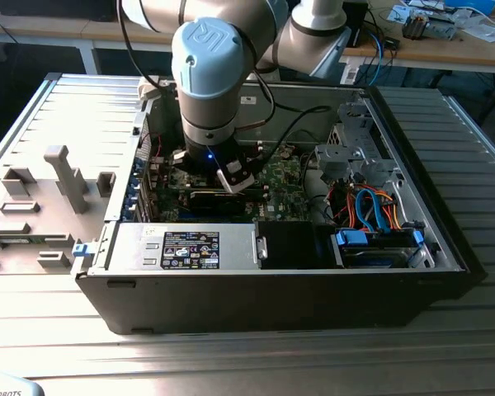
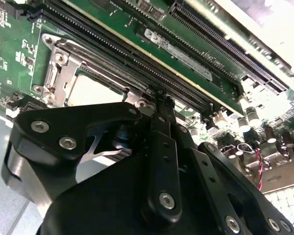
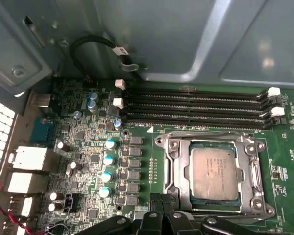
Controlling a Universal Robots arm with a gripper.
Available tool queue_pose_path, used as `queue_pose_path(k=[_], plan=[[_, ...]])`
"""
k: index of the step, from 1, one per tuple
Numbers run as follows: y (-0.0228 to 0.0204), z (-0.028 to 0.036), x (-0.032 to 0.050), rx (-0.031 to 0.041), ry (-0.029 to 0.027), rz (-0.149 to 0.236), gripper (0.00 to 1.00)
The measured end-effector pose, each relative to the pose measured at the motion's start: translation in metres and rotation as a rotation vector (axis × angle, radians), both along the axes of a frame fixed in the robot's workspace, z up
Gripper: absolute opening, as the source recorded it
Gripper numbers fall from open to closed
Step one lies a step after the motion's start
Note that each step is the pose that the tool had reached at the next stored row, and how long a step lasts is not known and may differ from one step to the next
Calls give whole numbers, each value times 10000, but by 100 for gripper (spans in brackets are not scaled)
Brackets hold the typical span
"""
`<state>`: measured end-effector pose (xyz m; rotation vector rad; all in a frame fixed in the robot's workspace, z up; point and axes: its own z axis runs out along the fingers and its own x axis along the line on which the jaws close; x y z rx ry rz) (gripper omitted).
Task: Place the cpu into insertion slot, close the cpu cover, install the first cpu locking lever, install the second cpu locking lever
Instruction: 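Install the second cpu locking lever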
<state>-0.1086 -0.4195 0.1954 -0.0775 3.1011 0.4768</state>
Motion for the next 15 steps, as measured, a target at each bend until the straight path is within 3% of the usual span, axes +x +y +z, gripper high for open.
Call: queue_pose_path(k=[1, 2, 3, 4, 5, 6, 15], plan=[[2, -2, 0, -108, -5, 2, 11], [6, 2, 1, -401, -35, 0, 11], [13, 17, 2, -452, -41, 10, 11], [16, 23, 3, -458, -51, 10, 11], [55, -1, 13, -104, -125, 37, 11], [60, -5, 15, -63, -136, 39, 11], [67, -16, 17, -41, -148, 36, 11]])
